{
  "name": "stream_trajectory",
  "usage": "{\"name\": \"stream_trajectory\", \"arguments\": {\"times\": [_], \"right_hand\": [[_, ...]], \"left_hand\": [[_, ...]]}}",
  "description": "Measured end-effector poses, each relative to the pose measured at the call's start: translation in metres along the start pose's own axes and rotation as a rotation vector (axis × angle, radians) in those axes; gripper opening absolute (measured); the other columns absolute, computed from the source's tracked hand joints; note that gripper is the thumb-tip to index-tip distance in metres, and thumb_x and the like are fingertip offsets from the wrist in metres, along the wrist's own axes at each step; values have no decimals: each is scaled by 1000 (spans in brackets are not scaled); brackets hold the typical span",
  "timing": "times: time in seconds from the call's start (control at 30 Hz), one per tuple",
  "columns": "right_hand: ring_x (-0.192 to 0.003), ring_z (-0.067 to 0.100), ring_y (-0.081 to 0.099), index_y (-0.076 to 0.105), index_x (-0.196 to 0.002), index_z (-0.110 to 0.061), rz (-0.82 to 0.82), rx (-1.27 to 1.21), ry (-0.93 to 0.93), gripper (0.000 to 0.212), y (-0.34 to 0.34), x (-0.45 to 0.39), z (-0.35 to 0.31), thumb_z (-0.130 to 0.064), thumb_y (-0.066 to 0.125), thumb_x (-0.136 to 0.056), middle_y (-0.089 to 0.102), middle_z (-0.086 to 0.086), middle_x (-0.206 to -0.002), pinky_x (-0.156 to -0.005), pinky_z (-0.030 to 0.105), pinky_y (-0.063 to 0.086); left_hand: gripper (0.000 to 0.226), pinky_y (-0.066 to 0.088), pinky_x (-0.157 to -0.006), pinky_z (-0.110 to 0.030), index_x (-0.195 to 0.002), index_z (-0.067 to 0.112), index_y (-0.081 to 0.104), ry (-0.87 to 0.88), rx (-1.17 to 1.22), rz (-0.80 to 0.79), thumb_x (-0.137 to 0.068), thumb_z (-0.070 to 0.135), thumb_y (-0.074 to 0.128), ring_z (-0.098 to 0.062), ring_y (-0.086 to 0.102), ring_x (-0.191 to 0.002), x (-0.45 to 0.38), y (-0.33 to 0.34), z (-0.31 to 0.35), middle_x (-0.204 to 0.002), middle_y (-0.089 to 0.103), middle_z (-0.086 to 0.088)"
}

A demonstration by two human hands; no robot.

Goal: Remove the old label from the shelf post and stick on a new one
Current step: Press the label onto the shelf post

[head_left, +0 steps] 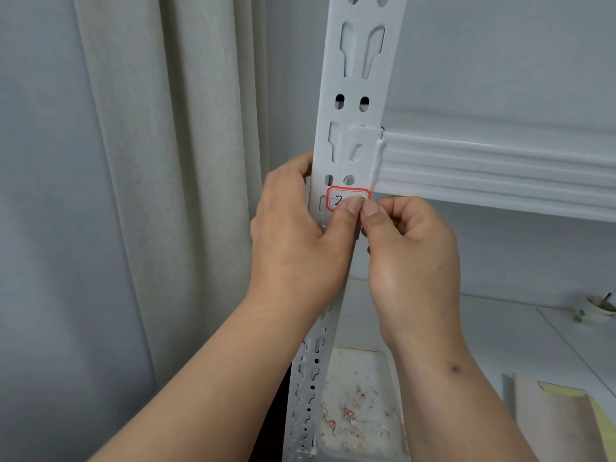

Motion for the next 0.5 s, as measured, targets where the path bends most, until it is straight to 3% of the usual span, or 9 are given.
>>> {"name": "stream_trajectory", "arguments": {"times": [0.27, 0.4, 0.5], "right_hand": [[-42, 0, 43, 58, -65, -14, -74, -175, 131, 25, 0, -1, -5, -11, 58, -91, 52, -14, -44, -44, 12, 37], [-46, 5, 39, 55, -61, -13, -113, -373, 199, 31, 0, -2, -9, -4, 56, -91, 47, -10, -47, -46, 15, 35], [-52, 12, 35, 53, -59, -15, -70, -448, 218, 33, -2, -2, -7, -5, 57, -90, 44, -4, -52, -51, 21, 33]], "left_hand": [[65, 33, -114, -45, -137, 16, 48, 99, -100, 110, -81, 44, 63, -20, 41, -135, 0, 3, -6, -142, 47, -2], [66, 16, -107, -16, -138, 16, 48, 104, -162, 144, -80, 39, 69, -20, 35, -137, 0, 4, -6, -147, 41, -1], [69, 18, -105, -26, -139, 17, 47, 118, -191, 155, -79, 40, 71, -22, 34, -137, -1, 2, -5, -150, 39, -1]]}}
Point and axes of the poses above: each hand's wrist, its own x-axis away from the middle knuckle, its own y-axis out of the palm, z = x × y, the point moved 1 cm from there along -x, towards the middle knuckle
